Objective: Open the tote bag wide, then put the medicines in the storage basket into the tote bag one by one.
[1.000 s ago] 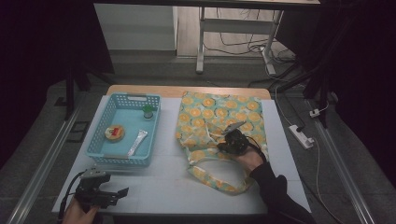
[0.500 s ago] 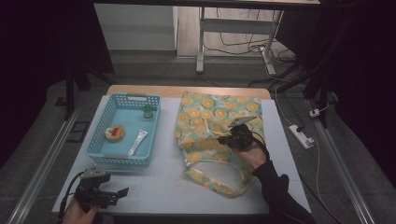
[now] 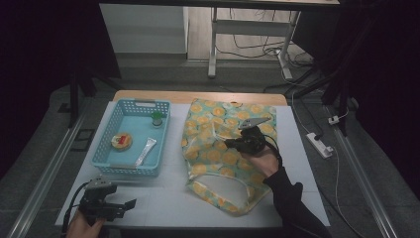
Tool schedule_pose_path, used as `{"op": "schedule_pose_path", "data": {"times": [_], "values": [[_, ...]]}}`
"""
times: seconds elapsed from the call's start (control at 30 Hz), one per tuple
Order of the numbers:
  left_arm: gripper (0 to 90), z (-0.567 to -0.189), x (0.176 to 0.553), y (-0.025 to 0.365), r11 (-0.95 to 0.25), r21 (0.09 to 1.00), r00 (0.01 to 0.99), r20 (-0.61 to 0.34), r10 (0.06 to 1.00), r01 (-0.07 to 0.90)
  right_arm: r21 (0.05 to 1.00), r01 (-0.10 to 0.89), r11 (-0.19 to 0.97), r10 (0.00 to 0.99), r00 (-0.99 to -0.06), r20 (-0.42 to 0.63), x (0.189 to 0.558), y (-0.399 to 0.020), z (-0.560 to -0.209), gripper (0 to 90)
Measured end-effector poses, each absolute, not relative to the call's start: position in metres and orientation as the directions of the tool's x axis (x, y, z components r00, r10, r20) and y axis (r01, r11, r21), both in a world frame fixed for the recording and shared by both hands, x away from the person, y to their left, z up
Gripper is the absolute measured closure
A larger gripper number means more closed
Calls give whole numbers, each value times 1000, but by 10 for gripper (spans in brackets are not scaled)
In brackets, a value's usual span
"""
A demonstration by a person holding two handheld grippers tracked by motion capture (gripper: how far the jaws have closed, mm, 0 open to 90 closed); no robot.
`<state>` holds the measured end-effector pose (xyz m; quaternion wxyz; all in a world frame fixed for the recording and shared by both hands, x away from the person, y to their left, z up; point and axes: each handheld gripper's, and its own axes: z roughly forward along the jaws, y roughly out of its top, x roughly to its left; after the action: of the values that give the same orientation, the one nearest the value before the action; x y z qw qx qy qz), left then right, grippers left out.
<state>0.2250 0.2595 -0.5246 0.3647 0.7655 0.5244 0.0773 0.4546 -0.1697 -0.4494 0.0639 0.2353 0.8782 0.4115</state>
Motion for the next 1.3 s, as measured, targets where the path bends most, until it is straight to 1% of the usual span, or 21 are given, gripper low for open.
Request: {"op": "schedule_pose_path", "data": {"times": [0.23, 0.43, 0.77, 0.97, 1.17, 1.3], "values": [[43, -525, 225, 260, -180, 640, 436, -267, 860, 747, 751, 353, 558, 458, -886, 76, 455, -159, -437, 900], [42, -525, 225, 260, -179, 641, 435, -267, 860, 747, 756, 324, 568, 446, -894, 48, 455, -150, -426, 900], [41, -524, 225, 260, -175, 641, 432, -269, 861, 748, 756, 332, 564, 450, -891, 55, 455, -145, -415, 900], [41, -524, 225, 260, -172, 641, 429, -269, 862, 748, 754, 334, 565, 459, -887, 49, 455, -144, -413, 900], [37, -524, 224, 259, -181, 643, 425, -248, 870, 745, 753, 332, 568, 452, -891, 52, 454, -146, -417, 900], [25, -524, 224, 261, -165, 642, 419, -266, 868, 748, 755, 326, 569, 443, -895, 53, 454, -146, -420, 900]]}}
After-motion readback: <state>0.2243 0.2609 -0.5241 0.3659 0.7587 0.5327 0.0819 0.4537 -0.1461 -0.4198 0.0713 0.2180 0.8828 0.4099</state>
